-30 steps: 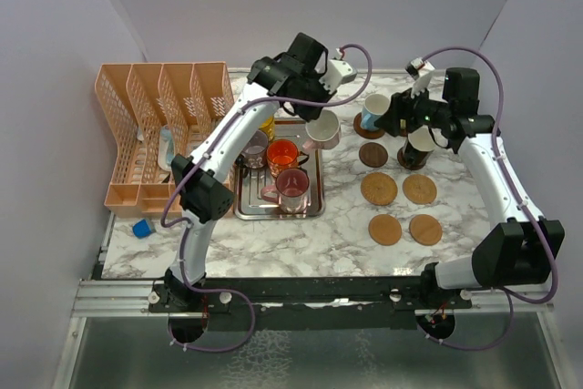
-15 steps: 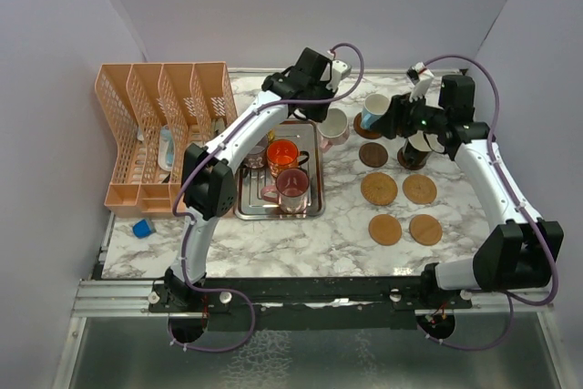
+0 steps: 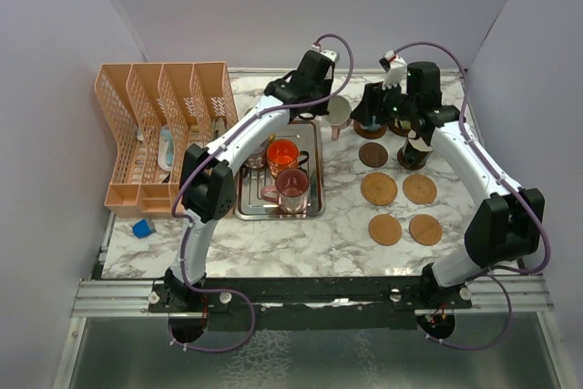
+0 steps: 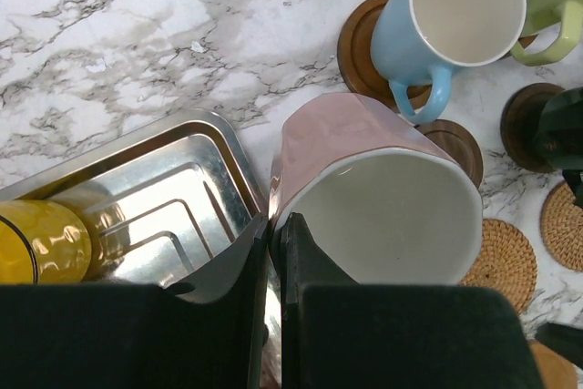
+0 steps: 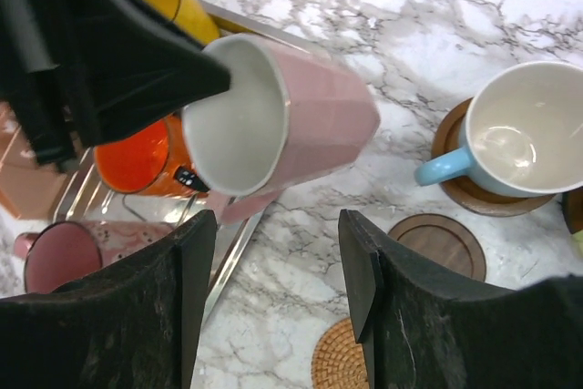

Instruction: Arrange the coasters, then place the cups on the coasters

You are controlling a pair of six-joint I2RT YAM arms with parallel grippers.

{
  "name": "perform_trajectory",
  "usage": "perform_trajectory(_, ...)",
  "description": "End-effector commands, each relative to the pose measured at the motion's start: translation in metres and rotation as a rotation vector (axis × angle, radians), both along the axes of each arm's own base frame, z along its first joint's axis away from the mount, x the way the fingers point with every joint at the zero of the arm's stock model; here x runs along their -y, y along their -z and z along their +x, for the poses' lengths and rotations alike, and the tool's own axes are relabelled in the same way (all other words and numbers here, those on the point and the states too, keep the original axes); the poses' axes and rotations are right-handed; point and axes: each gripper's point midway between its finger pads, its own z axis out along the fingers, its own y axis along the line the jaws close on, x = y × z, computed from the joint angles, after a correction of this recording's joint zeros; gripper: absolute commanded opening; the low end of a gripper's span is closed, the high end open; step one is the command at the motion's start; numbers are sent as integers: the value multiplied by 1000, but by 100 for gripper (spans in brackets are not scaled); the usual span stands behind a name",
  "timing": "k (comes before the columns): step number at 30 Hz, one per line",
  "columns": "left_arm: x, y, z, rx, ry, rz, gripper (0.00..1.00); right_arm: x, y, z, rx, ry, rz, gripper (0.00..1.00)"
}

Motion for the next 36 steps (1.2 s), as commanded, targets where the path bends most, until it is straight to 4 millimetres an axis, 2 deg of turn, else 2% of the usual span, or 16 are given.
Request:
perform_trajectory(1,13,-78,-4,136,-72,-168,0,1,-11,24,55,73,-26,56)
perform_trajectory(5,19,-79,-11,148,-78,-155,0,-6,-7,30,44,66,-37,56)
perform_trajectory(10,20,-81,-15,174,-100,-132,0,-3,-2,36,47,94,-60,51)
perform_trajectory(20,25,-85,-22,194,-97,-116,0,5,6,45,66,143,-153,24)
perform_trajectory(36,28,-95,-29,201,-62,-132,0,18,28,51,61,190,-273,23)
